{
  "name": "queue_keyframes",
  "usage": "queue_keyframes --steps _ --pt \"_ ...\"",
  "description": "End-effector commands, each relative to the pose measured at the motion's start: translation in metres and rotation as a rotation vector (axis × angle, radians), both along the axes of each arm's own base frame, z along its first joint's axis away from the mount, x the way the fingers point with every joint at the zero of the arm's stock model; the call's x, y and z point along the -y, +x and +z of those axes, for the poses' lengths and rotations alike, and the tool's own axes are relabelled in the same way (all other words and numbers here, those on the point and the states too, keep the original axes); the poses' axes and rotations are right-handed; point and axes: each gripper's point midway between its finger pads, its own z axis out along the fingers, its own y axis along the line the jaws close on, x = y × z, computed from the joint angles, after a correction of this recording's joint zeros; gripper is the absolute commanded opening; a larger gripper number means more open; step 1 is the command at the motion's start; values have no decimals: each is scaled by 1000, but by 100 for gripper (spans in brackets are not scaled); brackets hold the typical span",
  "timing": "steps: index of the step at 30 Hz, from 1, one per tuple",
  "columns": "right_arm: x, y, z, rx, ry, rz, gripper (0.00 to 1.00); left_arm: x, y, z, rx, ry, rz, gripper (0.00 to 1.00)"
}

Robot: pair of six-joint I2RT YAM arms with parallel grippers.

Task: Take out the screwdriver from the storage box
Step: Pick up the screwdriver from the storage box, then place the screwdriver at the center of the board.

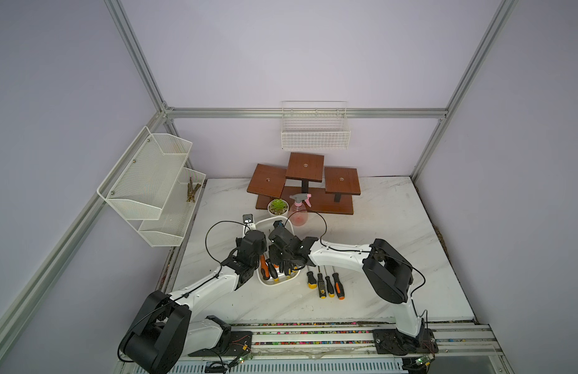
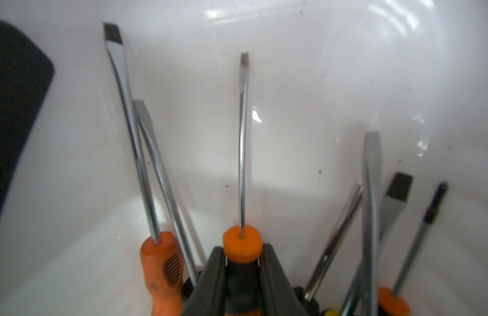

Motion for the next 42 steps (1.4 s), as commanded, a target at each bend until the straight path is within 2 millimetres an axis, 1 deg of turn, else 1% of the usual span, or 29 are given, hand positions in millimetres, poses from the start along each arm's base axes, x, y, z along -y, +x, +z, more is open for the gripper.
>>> queue_keyframes --steps 1,7,14,21,29,32,35,37,38,42 --pt "2 -6 18 27 16 24 0 13 13 29 75 -39 -26 0" --pt "11 -12 42 58 33 25 0 13 14 29 73 -37 -24 0" --pt "18 -25 54 78 28 44 0 12 13 29 76 -38 -22 0" --pt "38 -36 65 92 16 35 0 13 15 29 75 -33 -28 0" --pt "62 -46 77 103 -10 23 0 12 13 29 81 -38 -27 0" --pt "73 -51 81 108 -26 19 0 12 13 29 80 -36 -28 0" --pt "91 -58 80 103 -60 10 0 13 13 29 80 -37 -29 0" --pt "105 -63 75 96 -93 -2 0 13 13 29 79 -36 -31 0" --pt "114 -67 83 107 -87 -10 0 13 13 29 80 -37 -32 0" --pt "152 -79 79 101 -147 -55 0 14 14 29 78 -37 -36 0"
